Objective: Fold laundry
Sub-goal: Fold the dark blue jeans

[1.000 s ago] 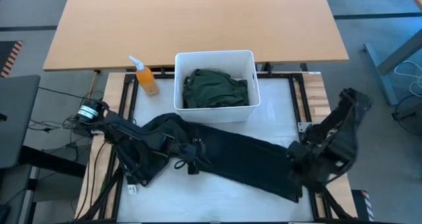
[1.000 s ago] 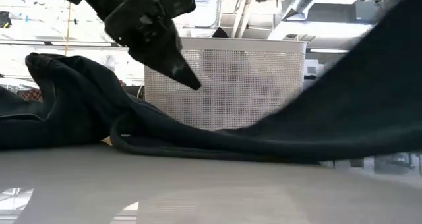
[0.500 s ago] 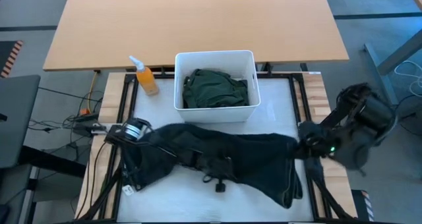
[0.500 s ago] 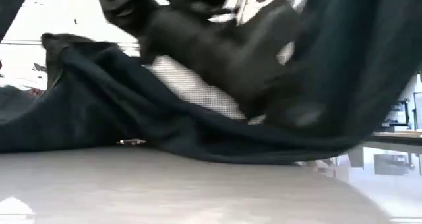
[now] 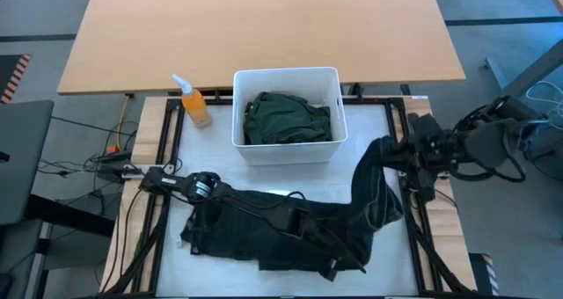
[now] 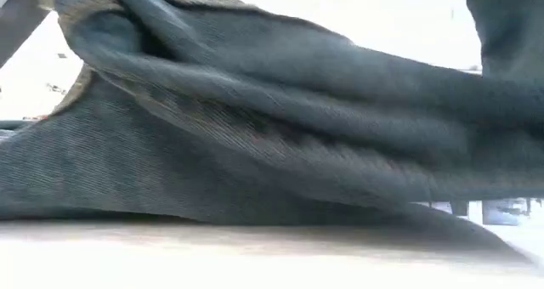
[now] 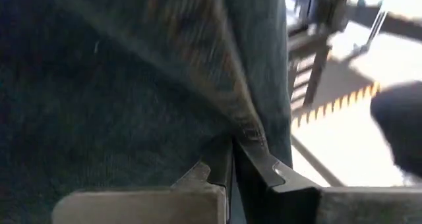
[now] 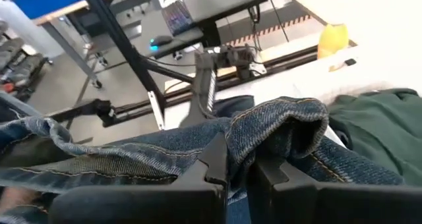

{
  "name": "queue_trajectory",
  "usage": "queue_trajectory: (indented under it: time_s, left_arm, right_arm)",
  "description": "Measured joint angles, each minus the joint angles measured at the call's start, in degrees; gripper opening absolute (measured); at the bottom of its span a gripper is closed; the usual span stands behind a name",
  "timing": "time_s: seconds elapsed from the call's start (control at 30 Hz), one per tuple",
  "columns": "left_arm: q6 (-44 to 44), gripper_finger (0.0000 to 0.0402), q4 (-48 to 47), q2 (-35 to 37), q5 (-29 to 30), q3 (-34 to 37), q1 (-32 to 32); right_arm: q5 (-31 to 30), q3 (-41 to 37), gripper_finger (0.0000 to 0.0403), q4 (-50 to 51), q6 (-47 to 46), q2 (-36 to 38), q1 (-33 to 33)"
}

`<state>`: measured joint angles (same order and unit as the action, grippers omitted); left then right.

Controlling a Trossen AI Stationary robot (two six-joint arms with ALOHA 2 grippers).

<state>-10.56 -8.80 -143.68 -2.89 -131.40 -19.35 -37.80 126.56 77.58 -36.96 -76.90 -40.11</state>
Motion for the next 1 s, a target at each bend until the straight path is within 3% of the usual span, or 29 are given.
queue_trajectory:
  time_s: [0.17,0.27,0.4,0.5,0.6,0.77,1.0]
  left_arm:
    - [-3.95,0.0006,-20.82,0.86,5.63,-1.47,-0.49]
    - [-4.03,0.0006,-27.07,0.44,7.29,-0.55,-0.86]
    - [-4.26,0.0001,-19.49,-1.16,9.44,4.13,-1.26]
    - [-5.04,0.0,-9.16,-1.04,15.84,8.45,-1.28]
    - [-6.75,0.0,-6.74,-0.94,20.75,8.93,-1.24]
    - [-6.13,0.0,1.05,-0.96,18.17,8.95,-0.8]
    - [-2.46,0.0,19.08,-8.44,13.22,9.02,1.12]
  right_arm:
    - [1.92,0.0,0.0044,2.1,0.19,-0.04,0.26]
    - [2.99,0.0,0.0044,2.07,1.28,-0.01,0.24]
    - [3.15,-0.02,0.0044,2.06,2.54,-0.02,0.14]
    - [3.24,-0.02,0.0044,1.96,2.95,-0.02,0.06]
    - [3.52,-0.02,0.0044,1.56,2.97,-0.02,0.06]
    - [3.56,0.44,0.0044,1.4,3.02,0.11,0.06]
    - [4.6,1.36,0.0044,-5.84,9.61,0.02,0.15]
